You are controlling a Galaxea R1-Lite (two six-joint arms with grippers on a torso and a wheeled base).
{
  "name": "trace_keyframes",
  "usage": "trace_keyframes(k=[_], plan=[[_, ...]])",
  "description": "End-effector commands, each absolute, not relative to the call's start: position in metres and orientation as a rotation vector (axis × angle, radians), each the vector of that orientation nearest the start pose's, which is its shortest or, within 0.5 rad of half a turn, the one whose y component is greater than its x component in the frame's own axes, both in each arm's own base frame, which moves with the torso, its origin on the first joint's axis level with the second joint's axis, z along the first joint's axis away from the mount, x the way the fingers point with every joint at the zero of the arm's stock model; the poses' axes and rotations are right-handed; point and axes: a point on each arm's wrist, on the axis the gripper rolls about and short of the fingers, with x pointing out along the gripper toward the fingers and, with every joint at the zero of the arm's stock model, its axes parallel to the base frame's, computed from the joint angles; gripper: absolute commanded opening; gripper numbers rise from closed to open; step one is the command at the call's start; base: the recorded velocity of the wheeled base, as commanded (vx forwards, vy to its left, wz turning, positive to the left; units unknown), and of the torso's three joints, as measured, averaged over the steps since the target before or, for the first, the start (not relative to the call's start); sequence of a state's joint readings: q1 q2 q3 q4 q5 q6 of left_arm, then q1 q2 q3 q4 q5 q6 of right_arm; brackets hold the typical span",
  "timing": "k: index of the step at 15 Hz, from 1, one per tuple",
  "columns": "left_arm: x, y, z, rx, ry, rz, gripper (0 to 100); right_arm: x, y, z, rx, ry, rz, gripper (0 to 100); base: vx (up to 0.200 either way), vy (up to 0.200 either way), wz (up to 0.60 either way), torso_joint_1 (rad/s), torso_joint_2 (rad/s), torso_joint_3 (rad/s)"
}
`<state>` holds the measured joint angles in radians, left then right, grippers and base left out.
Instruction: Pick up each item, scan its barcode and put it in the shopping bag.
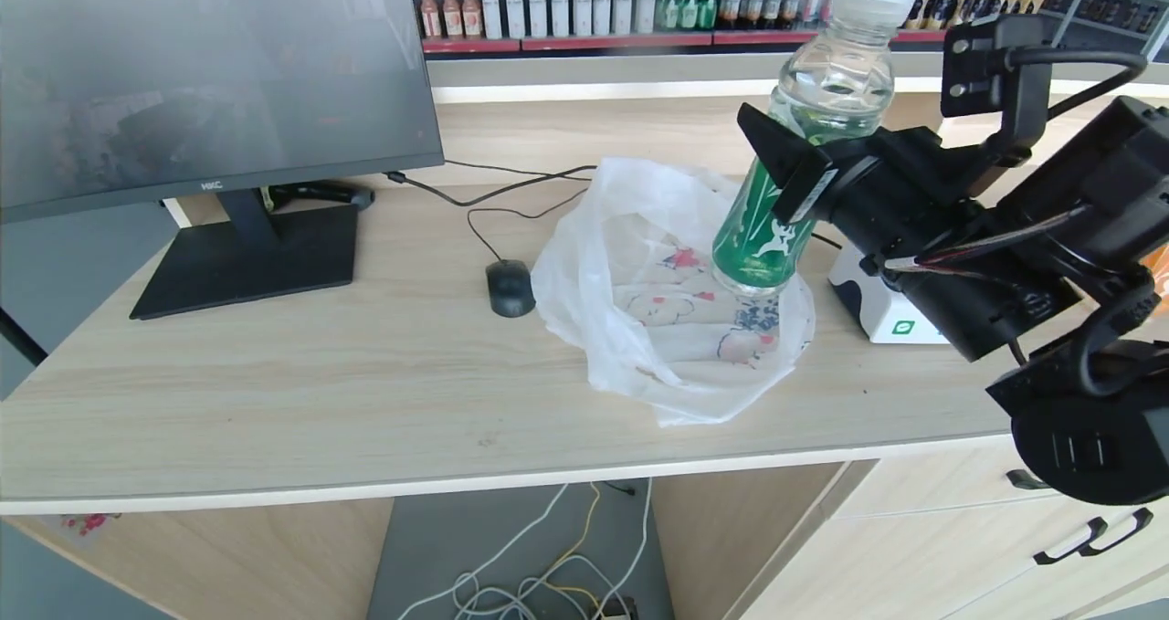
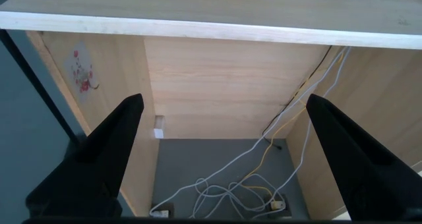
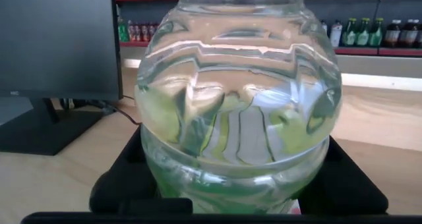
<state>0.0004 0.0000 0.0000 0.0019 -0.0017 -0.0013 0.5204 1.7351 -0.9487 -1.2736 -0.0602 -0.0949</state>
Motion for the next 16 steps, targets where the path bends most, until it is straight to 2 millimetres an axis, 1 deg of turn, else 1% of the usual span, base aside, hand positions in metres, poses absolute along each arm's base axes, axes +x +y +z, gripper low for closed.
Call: trace_keyframes(k=[1, 4, 6, 7, 11, 16], plan=[[-0.023, 0.0, 0.075, -0.002, 0.0, 0.0, 100, 0.288, 0.163, 0.269, 0.038, -0.458, 0.429, 0, 0.0, 0.0, 0.0, 0.0, 0.0, 0.0], [-0.023, 0.0, 0.075, -0.002, 0.002, 0.0, 100, 0.309, 0.175, 0.274, 0.028, -0.418, 0.436, 0, 0.0, 0.0, 0.0, 0.0, 0.0, 0.0], [-0.023, 0.0, 0.075, -0.002, 0.002, 0.0, 100, 0.323, 0.184, 0.27, 0.023, -0.411, 0.455, 0, 0.0, 0.0, 0.0, 0.0, 0.0, 0.0], [-0.023, 0.0, 0.075, -0.002, 0.002, 0.0, 100, 0.325, 0.185, 0.269, 0.023, -0.41, 0.455, 0, 0.0, 0.0, 0.0, 0.0, 0.0, 0.0], [-0.023, 0.0, 0.075, -0.002, 0.002, 0.0, 100, 0.341, 0.194, 0.252, 0.009, -0.378, 0.476, 0, 0.0, 0.0, 0.0, 0.0, 0.0, 0.0], [-0.023, 0.0, 0.075, -0.002, 0.002, 0.0, 100, 0.364, 0.208, 0.241, 0.011, -0.385, 0.478, 0, 0.0, 0.0, 0.0, 0.0, 0.0, 0.0]])
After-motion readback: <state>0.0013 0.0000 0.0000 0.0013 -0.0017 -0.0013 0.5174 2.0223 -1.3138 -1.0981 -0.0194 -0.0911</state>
